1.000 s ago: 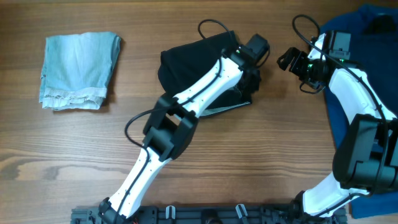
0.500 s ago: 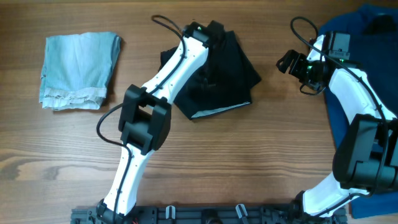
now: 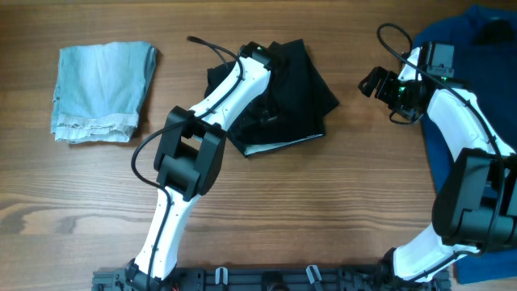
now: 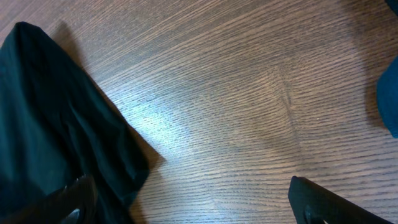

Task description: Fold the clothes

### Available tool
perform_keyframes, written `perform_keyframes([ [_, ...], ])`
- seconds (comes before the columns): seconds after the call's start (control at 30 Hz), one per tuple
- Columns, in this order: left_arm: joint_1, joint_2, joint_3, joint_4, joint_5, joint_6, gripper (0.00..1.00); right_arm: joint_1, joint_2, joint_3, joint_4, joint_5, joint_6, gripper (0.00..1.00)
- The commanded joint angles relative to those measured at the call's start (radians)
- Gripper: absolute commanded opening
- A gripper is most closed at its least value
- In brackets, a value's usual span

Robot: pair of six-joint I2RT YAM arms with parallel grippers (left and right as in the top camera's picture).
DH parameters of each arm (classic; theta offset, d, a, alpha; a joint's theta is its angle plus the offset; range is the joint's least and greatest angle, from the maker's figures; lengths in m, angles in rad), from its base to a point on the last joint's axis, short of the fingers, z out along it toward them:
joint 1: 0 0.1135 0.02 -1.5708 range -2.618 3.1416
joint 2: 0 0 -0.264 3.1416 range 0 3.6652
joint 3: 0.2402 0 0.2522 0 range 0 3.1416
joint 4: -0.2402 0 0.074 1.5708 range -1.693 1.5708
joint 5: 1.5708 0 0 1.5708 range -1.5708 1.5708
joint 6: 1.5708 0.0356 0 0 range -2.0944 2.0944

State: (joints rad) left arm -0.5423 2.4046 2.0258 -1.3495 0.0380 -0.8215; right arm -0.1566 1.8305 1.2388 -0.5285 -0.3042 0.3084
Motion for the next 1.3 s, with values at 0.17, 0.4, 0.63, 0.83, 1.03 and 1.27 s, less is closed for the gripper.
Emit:
perform_keyframes([
  [0.17, -0.025, 0.006, -0.081, 0.256, 0.322, 0.334, 0.95, 0.003, -0.014, -0.004, -0.015, 0.021, -0.021, 0.99],
  [0.4, -0.042, -0.163, -0.081, 0.254, 0.236, 0.38, 0.91, 0.003, -0.014, -0.004, -0.021, 0.073, -0.021, 1.0],
  [0.63, -0.051, -0.209, -0.109, 0.195, 0.061, 0.079, 1.0, 0.002, -0.014, -0.004, -0.052, 0.125, -0.021, 0.99],
  [0.83, -0.097, -0.198, -0.341, 0.43, 0.071, -0.318, 1.0, 0.002, -0.014, -0.004, -0.06, 0.125, -0.021, 1.0],
  [1.03, -0.15, -0.198, -0.41, 0.554, 0.031, -0.393, 1.0, 0.002, -0.014, -0.004, -0.061, 0.125, -0.021, 1.0],
  [1.27, -0.16, -0.198, -0.457, 0.568, -0.063, -0.447, 0.68, 0.002, -0.014, -0.004, -0.081, 0.125, -0.02, 0.99],
])
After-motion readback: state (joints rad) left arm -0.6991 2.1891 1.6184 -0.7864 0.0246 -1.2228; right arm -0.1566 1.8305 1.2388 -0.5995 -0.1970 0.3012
